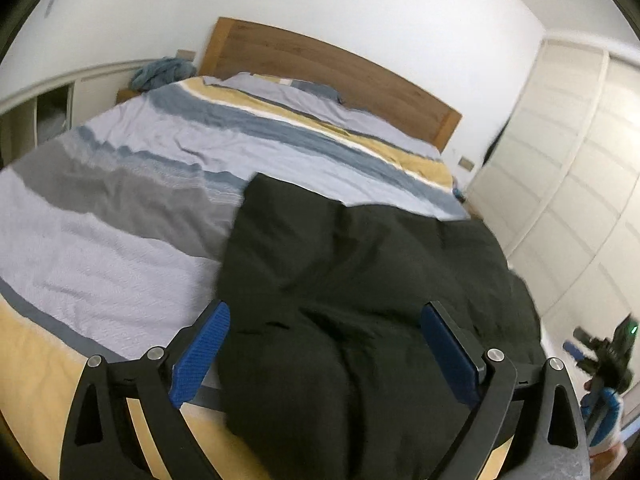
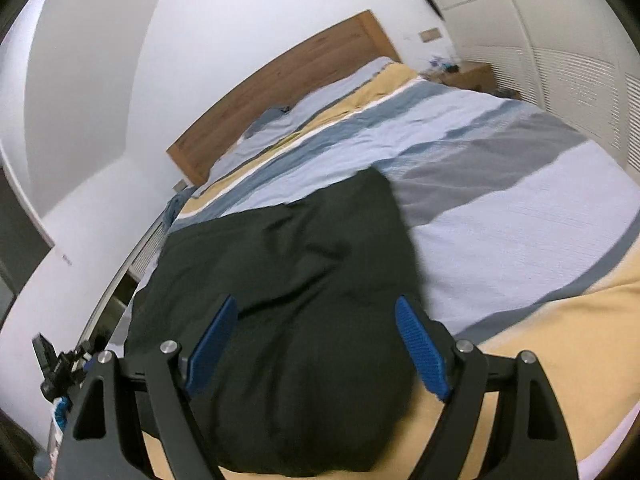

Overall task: Fold large clothes
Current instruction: 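Lower the coat bundle onto the duvet and open both tools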

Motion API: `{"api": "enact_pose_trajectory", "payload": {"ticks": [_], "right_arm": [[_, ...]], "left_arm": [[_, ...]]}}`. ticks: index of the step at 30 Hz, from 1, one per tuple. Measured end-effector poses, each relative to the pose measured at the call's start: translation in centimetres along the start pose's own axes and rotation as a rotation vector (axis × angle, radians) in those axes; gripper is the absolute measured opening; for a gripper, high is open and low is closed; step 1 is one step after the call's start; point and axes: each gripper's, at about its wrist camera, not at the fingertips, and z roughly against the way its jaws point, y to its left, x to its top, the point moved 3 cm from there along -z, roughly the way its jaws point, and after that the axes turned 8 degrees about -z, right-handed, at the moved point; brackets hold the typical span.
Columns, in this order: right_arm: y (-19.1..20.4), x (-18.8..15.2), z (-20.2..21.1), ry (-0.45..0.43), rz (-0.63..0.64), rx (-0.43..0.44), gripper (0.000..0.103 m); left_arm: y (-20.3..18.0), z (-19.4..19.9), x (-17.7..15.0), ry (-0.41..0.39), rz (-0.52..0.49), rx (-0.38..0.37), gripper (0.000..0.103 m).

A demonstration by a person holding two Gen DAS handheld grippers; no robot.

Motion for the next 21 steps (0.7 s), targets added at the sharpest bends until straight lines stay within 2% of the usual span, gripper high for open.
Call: {"api": "enact_pose_trajectory", "payload": {"ticks": [6, 10, 13, 21], "right_arm": [[7.6, -3.9, -5.6, 0.065, 0.177, -0.004, 0.081], [11.8, -6.3, -8.1, 0.073, 0.318, -0.026, 0.081], [13.3, -7.1, -9.1, 0.060, 0.406, -0.049, 0.081], [13.5, -6.4, -11.3, 0.067, 0.443, -0.058, 0.081]], "left_arm": [[-6.1, -4.1, -0.9, 0.018, -0.108, 0.095, 0.095], [-8.7, -6.1, -0.9, 0.005, -0.169, 0.110, 0.095], [-9.9, -7.3, -0.8, 0.001, -0.212, 0.115, 0.095], [-11.4, -10.3, 0.2, 0.012, -0.283, 0.129, 0.095]]}}
